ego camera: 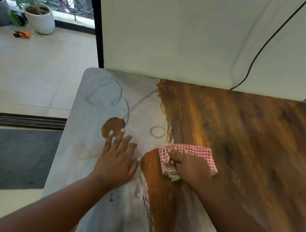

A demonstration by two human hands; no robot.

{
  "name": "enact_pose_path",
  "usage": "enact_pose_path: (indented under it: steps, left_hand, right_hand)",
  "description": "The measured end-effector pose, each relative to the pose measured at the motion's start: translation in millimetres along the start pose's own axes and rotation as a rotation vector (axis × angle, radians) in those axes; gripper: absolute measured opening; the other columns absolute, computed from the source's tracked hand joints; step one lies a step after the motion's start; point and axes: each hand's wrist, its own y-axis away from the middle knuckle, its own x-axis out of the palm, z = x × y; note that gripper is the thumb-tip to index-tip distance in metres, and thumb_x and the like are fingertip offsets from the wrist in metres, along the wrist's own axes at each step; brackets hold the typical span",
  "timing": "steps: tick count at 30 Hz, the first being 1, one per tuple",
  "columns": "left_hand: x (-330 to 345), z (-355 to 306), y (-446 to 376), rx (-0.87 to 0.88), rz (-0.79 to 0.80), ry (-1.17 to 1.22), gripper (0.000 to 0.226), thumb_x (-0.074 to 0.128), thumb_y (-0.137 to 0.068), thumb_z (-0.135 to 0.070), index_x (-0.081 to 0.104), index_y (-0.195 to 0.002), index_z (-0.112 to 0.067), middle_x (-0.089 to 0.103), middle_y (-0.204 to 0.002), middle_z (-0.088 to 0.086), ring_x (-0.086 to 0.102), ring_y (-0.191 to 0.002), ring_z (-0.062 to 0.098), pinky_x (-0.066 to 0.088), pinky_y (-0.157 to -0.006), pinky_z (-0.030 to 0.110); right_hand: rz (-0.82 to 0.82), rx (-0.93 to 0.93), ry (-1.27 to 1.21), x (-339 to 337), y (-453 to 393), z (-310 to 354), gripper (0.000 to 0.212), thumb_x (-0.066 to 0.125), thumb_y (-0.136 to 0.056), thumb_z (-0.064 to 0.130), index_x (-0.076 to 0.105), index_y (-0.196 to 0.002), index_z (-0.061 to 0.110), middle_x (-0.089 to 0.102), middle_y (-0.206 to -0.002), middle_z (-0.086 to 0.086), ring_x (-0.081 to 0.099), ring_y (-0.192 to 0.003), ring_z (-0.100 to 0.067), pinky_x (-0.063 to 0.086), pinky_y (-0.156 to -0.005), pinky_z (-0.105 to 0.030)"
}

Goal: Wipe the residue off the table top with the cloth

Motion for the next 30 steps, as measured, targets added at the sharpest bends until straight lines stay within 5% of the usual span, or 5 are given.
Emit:
enact_pose_path:
  steps: [11, 15, 19, 24, 30]
  left_hand:
    - [22, 17, -28, -0.042, -0.001, 0.000, 0.066, 0.017, -0.096, -0.048, 0.010, -0.149, -0.009, 0.006, -0.157, 0.009, -0.006, -0.147, 0.024, -0.013, -0.116, 0.040]
    - [25, 17, -30, -0.045, 0.017, 0.019, 0.066, 0.016, -0.096, -0.049, 0.009, -0.150, -0.012, 0.003, -0.159, 0.007, -0.009, -0.147, 0.023, -0.011, -0.116, 0.041]
    - [25, 18, -32, -0.042, -0.006, 0.005, 0.065, 0.018, -0.097, -0.047, 0.011, -0.150, -0.011, 0.004, -0.158, 0.006, -0.008, -0.147, 0.022, -0.010, -0.116, 0.038]
    - [25, 18, -31, -0.064, 0.011, 0.061, 0.065, 0.015, -0.096, -0.049, 0.007, -0.150, -0.013, -0.001, -0.158, 0.005, -0.015, -0.146, 0.017, -0.013, -0.116, 0.035]
    - [26, 20, -30, -0.021, 0.029, 0.046, 0.065, 0.018, -0.099, -0.049, 0.016, -0.149, -0.009, 0.015, -0.157, 0.012, 0.002, -0.147, 0.023, 0.001, -0.116, 0.039]
  right_hand:
    - [0.008, -0.191, 0.018, 1, -33, 26, 0.047, 0.037, -0.099, 0.035, 0.028, -0.145, 0.043, 0.028, -0.153, 0.011, 0.026, -0.140, -0.017, 0.014, -0.113, -0.042]
    - [0.033, -0.146, 0.047, -10, -26, -16, 0.047, 0.035, -0.100, 0.034, 0.023, -0.142, 0.051, 0.018, -0.152, 0.021, 0.019, -0.143, -0.011, 0.015, -0.113, -0.038]
    - [-0.050, -0.030, 0.025, -43, -93, 6, 0.042, 0.040, -0.099, 0.033, 0.040, -0.140, 0.041, 0.048, -0.142, 0.001, 0.050, -0.120, -0.025, 0.038, -0.101, -0.041]
    - [-0.099, -0.097, -0.003, -39, -135, 59, 0.036, 0.042, -0.095, 0.024, 0.054, -0.127, 0.032, 0.060, -0.125, -0.003, 0.056, -0.110, -0.029, 0.040, -0.096, -0.046]
    - [0.012, -0.231, 0.069, -32, -77, 18, 0.046, 0.039, -0.099, 0.030, 0.032, -0.142, 0.044, 0.023, -0.154, 0.008, 0.030, -0.138, -0.022, 0.026, -0.112, -0.042]
